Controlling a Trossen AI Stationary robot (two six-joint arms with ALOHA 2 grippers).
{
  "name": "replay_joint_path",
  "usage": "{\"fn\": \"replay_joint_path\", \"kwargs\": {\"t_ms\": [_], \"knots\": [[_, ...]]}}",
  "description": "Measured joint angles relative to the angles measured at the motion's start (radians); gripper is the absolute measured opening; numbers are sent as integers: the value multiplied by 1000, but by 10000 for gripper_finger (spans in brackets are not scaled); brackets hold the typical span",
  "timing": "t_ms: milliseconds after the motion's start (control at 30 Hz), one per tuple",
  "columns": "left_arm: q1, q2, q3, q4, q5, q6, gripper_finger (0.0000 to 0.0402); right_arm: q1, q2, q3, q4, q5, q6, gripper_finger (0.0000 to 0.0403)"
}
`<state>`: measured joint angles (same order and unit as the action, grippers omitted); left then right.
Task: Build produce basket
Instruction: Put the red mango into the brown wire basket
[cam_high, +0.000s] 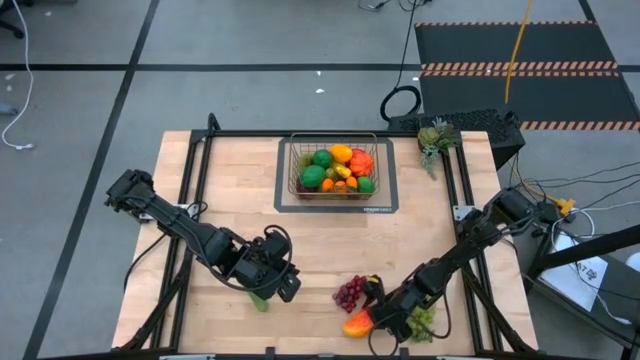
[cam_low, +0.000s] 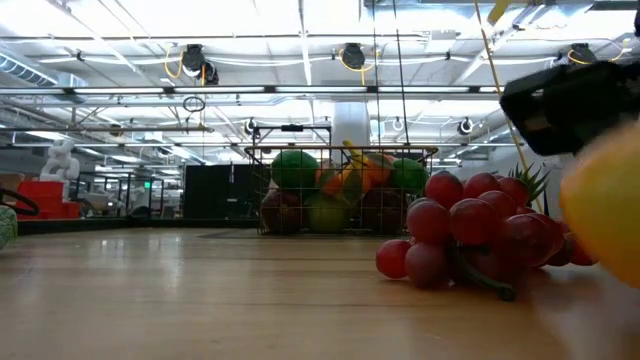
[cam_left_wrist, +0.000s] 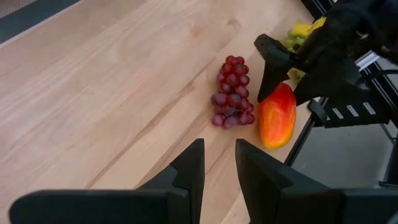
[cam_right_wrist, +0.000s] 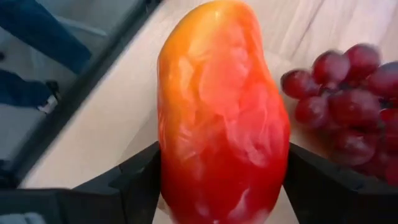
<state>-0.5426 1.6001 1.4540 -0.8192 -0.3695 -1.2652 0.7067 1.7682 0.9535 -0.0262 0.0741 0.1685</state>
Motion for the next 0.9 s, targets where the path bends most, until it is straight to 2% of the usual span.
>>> {"fn": "replay_joint_path", "kwargs": {"t_ms": [167,400,700,900], "knots": [[0,0,0,0,0,26,90,0,-91,0,-10,-2,51,282],[0,0,0,-1,-4,99,90,-16,-280,0,-22,1,143,289],[39,0,0,-53,-31,214,90,-136,-526,0,-14,8,362,288],[81,0,0,-54,2,331,90,-231,-617,0,53,141,513,285]]}}
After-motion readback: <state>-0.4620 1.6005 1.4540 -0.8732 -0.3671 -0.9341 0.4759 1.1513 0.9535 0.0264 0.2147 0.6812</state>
